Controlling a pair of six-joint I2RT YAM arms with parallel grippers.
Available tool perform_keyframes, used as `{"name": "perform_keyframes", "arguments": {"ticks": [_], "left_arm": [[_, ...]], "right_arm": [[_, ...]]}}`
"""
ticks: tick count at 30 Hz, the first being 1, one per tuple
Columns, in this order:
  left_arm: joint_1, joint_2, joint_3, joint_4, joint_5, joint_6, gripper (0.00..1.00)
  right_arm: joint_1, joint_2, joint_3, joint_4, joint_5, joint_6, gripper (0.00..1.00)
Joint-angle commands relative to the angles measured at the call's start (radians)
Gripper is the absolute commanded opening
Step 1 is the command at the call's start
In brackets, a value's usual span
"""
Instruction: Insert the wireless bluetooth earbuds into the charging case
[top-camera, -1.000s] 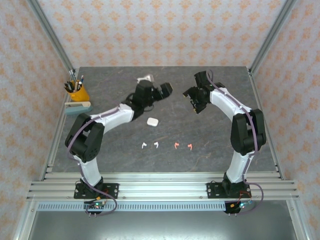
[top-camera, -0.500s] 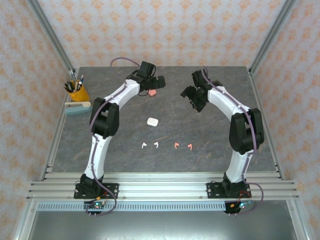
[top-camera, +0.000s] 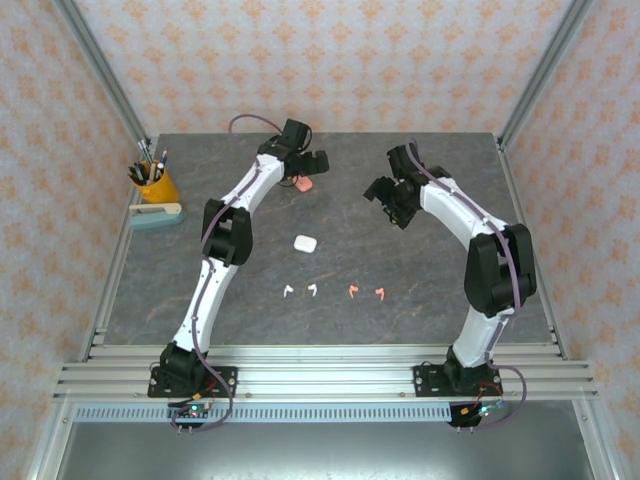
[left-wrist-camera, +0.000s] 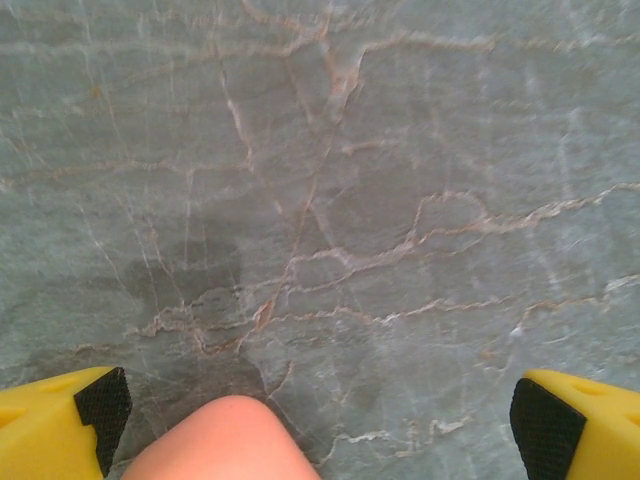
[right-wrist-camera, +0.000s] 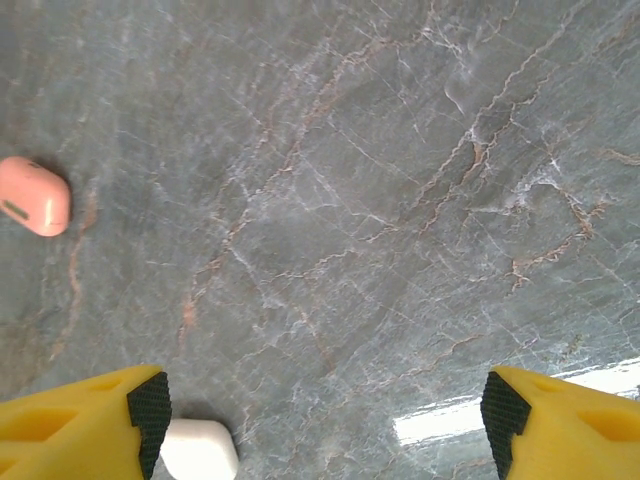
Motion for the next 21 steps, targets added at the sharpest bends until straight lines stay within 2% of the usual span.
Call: {"name": "perform_keyframes", "arguments": {"ticks": [1, 6, 11, 21], "left_arm": [[0.007, 0.015, 0.035, -0.028, 0.059, -0.029, 1.0], [0.001, 0.014, 0.033, -0.027, 0.129, -0.051, 1.0], [-0.028, -0.02, -0.01, -0.03, 0.179, -0.015, 1.0], [-0.169, -0.11, -0.123, 0.011, 0.284, 0.008, 1.0]], "right_arm": [[0.003, -0.047, 0.0, -0.021, 0.007, -0.02, 0.82], [0.003, -0.06, 0.0, -0.021, 0.012, -0.014, 0.82], [0.002, -0.077, -0.007, -0.02, 0.027, -0.009, 0.82], [0.001, -0.155, -0.054, -0.036, 0.105, -0.009, 0.82]]}}
